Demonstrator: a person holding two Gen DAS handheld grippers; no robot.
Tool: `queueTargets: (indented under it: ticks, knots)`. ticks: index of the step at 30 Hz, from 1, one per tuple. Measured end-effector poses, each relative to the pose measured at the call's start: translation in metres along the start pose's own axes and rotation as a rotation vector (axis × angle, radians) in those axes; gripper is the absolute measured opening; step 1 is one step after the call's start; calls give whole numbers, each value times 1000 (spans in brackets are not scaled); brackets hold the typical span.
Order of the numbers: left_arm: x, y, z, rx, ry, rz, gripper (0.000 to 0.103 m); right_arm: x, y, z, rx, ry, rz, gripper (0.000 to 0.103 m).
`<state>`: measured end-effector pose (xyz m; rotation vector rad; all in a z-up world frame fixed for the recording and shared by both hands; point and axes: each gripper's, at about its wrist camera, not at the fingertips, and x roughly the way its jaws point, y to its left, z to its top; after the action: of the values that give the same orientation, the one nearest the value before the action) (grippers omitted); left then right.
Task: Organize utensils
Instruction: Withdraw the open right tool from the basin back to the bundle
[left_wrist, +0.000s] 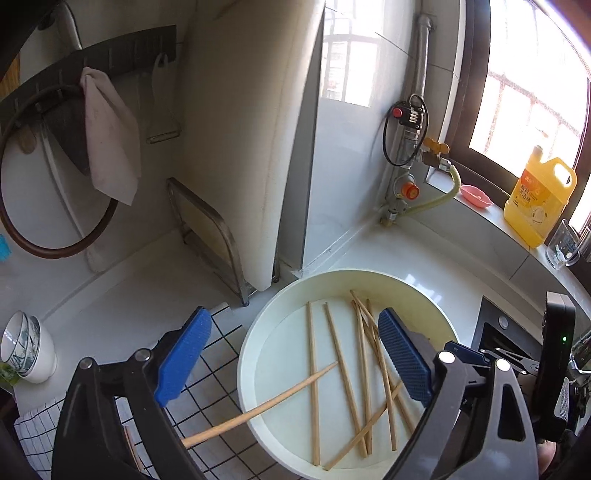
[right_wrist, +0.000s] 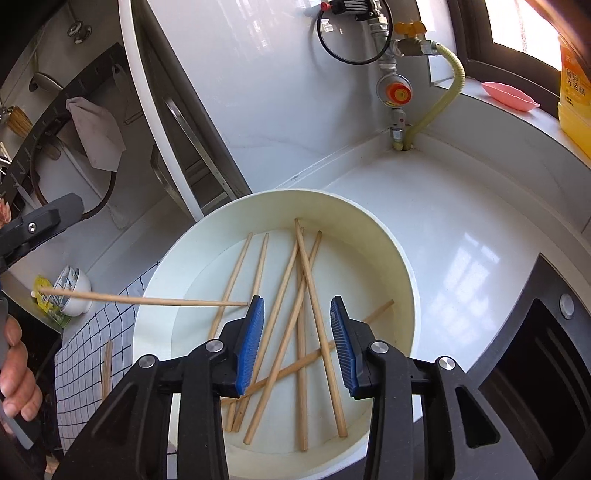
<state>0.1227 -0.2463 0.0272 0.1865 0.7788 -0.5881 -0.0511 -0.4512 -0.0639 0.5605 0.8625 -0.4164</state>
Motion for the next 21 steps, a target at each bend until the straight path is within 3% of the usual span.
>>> queueTargets:
  ticks: [12,21]
  knots:
    - [-33,70,-47,-153,46,91,90,-19,25,-33,-59,24,33,37]
    - [-75,142,-110,-273,91,222,90,-24,79,-61,-161,77,78,37]
